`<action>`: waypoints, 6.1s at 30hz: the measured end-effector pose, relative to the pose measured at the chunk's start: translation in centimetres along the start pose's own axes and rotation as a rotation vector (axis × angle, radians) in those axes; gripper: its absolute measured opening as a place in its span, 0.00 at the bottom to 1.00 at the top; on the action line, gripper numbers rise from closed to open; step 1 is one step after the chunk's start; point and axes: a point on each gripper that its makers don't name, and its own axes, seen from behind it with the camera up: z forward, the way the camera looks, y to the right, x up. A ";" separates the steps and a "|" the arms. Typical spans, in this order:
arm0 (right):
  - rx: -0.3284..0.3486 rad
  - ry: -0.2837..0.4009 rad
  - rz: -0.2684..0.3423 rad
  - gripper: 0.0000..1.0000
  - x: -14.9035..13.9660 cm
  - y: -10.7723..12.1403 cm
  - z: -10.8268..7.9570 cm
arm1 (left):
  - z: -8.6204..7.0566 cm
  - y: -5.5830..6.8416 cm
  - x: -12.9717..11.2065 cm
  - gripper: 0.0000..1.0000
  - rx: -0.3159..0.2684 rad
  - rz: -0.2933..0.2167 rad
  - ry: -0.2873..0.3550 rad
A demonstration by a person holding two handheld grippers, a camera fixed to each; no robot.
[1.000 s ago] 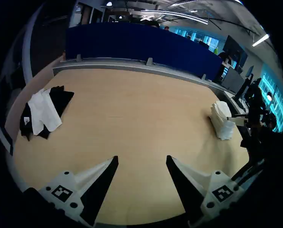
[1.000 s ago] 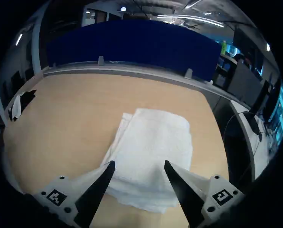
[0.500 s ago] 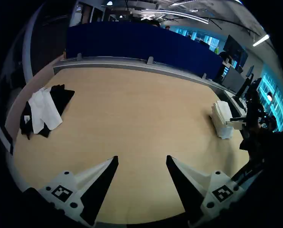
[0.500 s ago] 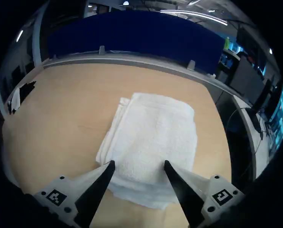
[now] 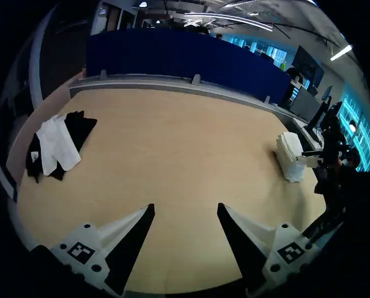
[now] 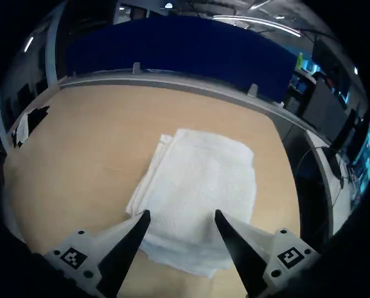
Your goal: Fold towel
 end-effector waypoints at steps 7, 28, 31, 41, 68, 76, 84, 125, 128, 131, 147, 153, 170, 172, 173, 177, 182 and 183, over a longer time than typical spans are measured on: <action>-0.020 0.056 -0.013 1.00 4.3 1.7 0.0 | 0.1 -0.1 0.2 0.93 0.007 -0.008 0.001; 0.006 0.002 0.043 1.00 6.3 3.8 6.5 | 0.1 -1.3 0.1 0.94 0.077 -0.050 0.007; 0.008 0.004 0.046 1.00 6.4 3.8 6.5 | 0.1 -1.3 0.2 0.93 0.080 -0.053 0.008; -0.025 0.073 0.036 1.00 8.2 3.8 2.5 | 0.2 -1.6 0.7 0.93 0.074 -0.061 0.021; -0.133 0.504 0.161 1.00 13.0 -2.3 -11.3 | 0.6 -1.6 3.2 0.94 0.011 -0.013 0.088; -0.161 0.618 0.175 1.00 13.9 -5.9 -15.8 | 0.9 -1.1 4.5 0.93 -0.010 0.024 0.115; -0.182 0.626 0.176 1.00 14.2 -8.3 -17.6 | 0.7 -1.0 7.6 0.93 -0.021 0.063 0.213; -0.039 0.590 0.152 1.00 22.3 -21.2 -15.0 | 1.7 -10.9 18.3 0.93 0.215 0.207 0.804; -0.047 0.587 0.130 1.00 22.8 -21.6 -14.3 | 2.8 -12.0 17.3 0.93 0.224 0.205 0.812; -0.054 0.584 0.109 1.00 23.0 -22.2 -13.4 | 3.9 -13.1 16.4 0.93 0.232 0.196 0.816; -0.040 0.581 0.043 1.00 22.9 -25.0 -9.5 | 8.9 -17.0 12.1 0.93 0.248 0.154 0.808; -0.047 0.592 0.055 1.00 23.0 -24.7 -9.6 | 9.7 -17.4 11.6 0.93 0.244 0.137 0.796; -0.057 0.616 0.083 1.00 22.6 -22.5 -10.9 | 10.2 -17.1 11.4 0.93 0.224 0.134 0.787; -0.061 0.622 0.084 1.00 22.6 -22.0 -11.0 | 10.2 -17.1 11.4 0.93 0.225 0.134 0.786; -0.063 0.625 0.084 1.00 22.7 -21.8 -11.1 | 10.2 -17.1 11.4 0.94 0.225 0.134 0.786; -0.072 0.651 0.081 1.00 23.1 -21.0 -11.9 | 10.1 -17.1 11.5 0.94 0.225 0.135 0.786; -0.074 0.689 0.101 1.00 23.1 -19.9 -12.5 | 10.1 -17.0 11.4 0.94 0.225 0.135 0.787; -0.076 0.692 0.108 1.00 22.9 -19.6 -12.4 | 10.1 -17.0 11.4 0.94 0.225 0.135 0.787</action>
